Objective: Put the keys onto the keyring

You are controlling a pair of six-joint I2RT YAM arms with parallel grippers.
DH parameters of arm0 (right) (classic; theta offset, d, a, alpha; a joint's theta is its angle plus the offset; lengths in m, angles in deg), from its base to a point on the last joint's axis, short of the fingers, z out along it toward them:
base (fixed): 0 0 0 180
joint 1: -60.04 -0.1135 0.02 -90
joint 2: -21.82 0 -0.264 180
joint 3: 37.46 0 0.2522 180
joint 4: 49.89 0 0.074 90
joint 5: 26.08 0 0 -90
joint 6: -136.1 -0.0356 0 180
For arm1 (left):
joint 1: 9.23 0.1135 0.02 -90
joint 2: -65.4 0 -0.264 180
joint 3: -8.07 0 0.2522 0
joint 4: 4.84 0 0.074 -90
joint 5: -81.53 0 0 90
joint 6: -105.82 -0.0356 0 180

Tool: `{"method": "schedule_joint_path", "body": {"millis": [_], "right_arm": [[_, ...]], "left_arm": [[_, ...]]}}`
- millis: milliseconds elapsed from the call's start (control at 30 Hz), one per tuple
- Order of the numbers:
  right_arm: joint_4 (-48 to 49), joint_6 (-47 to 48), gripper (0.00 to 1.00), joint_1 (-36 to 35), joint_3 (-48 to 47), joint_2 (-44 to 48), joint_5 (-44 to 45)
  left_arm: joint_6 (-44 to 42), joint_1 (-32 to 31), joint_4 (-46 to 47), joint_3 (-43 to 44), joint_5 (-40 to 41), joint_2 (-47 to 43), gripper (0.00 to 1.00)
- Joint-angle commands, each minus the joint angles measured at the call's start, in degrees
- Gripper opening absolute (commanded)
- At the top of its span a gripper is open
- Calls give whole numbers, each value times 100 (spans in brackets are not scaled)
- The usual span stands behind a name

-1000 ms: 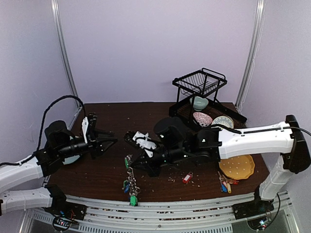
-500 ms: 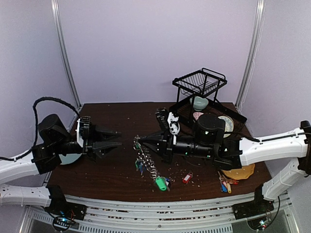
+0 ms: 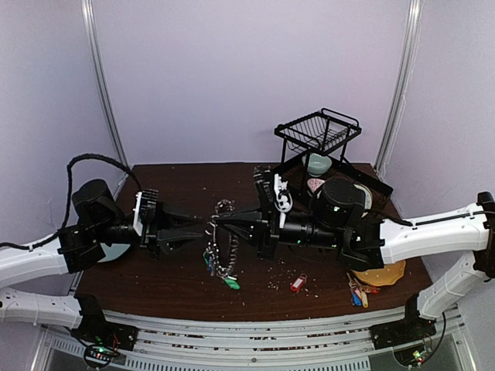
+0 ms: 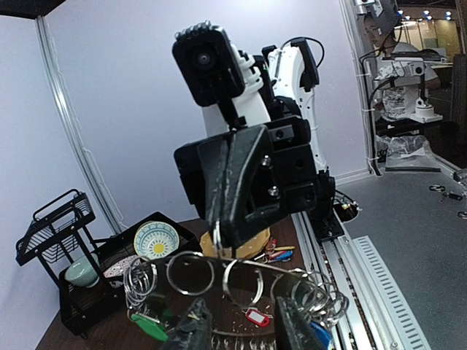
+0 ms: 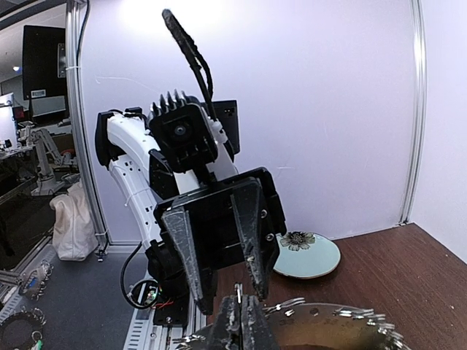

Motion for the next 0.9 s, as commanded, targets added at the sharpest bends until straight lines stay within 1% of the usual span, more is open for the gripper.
{"method": "schedule_joint_path", "body": {"millis": [0, 100, 167, 333, 467, 733, 767, 867], "right_arm": [[358, 110, 0, 19, -265, -55, 22], [360, 117, 0, 24, -301, -102, -151], [303, 115, 0, 25, -350, -139, -199], [275, 115, 0, 24, -378, -150, -277], [168, 133, 0, 21, -437, -198, -337], [51, 176, 0, 18, -479, -222, -226], [30, 179, 0, 24, -494, -231, -227], [13, 183, 0, 19, -497, -218, -210]], "left_arm": [[13, -11, 350, -88, -440, 48, 34], [81, -16, 355, -81, -245, 129, 34], [164, -13, 404, -47, -150, 189, 33], [152, -16, 331, -43, 19, 224, 27], [164, -12, 410, -83, 76, 120, 18], [200, -17, 427, -93, -44, 166, 19], [196, -13, 425, -96, -49, 162, 17], [184, -16, 394, -114, -11, 143, 1]]}}
